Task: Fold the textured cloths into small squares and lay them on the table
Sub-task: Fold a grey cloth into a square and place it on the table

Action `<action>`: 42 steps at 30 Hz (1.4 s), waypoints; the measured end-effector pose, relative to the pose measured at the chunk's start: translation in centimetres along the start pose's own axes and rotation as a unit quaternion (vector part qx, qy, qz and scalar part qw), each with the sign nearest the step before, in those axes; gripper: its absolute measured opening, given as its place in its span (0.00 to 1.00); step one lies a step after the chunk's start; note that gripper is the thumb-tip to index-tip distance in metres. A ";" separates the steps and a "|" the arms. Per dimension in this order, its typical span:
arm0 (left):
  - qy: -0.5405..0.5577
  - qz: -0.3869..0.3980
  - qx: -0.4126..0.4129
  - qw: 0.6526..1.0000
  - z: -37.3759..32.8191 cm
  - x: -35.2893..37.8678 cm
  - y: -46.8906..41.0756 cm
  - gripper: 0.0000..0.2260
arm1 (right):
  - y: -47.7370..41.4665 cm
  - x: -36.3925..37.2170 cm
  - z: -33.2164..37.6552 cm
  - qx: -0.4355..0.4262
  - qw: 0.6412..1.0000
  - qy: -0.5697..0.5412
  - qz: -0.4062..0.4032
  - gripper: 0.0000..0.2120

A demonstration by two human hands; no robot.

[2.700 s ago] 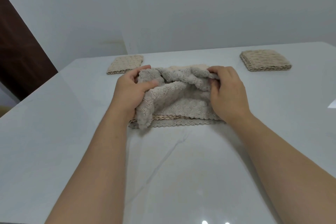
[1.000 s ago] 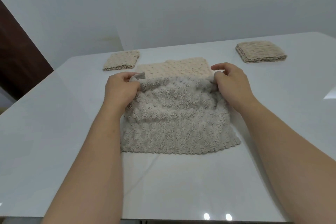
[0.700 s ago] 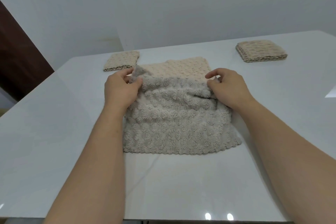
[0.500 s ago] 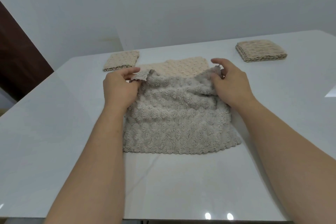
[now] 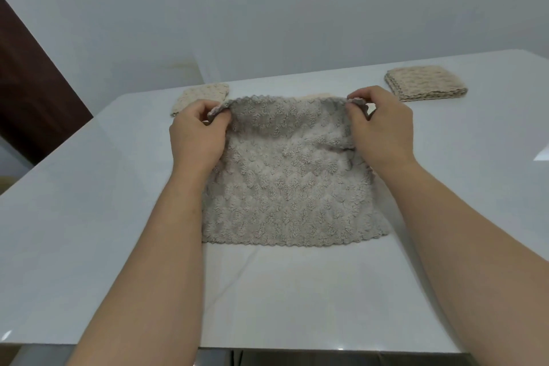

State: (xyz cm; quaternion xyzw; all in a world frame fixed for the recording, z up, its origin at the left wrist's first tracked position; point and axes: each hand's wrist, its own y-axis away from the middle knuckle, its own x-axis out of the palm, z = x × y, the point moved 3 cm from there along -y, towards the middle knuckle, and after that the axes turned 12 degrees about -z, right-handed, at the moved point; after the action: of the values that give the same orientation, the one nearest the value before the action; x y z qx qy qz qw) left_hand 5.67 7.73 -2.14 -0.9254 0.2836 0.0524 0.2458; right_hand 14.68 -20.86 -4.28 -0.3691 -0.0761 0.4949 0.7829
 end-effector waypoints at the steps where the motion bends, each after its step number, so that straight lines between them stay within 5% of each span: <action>1: 0.009 -0.003 -0.009 1.000 -0.1 -0.1 0.2 0.03 | 0.0 -0.3 0.1 0.020 1.000 0.005 -0.004 0.07; 10: 0.041 0.045 -0.063 0.996 -1.4 -2.5 0.6 0.02 | -1.1 -1.8 2.3 0.205 0.968 -0.124 0.077 0.05; 30: -0.002 0.080 -0.094 0.992 2.6 -8.7 8.2 0.10 | 8.9 -9.7 4.4 0.159 0.973 -0.012 0.166 0.05; 34: -0.071 0.103 -0.037 0.991 3.5 -9.4 9.1 0.07 | 10.1 -9.9 4.4 0.145 0.970 -0.001 0.196 0.06; 42: -0.125 0.156 0.092 0.975 3.9 -10.2 9.5 0.17 | 10.8 -10.1 4.0 0.030 0.967 0.061 0.247 0.07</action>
State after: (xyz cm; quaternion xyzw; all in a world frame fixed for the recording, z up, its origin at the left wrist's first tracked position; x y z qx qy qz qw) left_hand -7.89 7.85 -7.24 -0.8292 0.3952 0.1791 0.3523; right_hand -0.04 -24.72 -5.99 -0.3820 0.0800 0.6521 0.6500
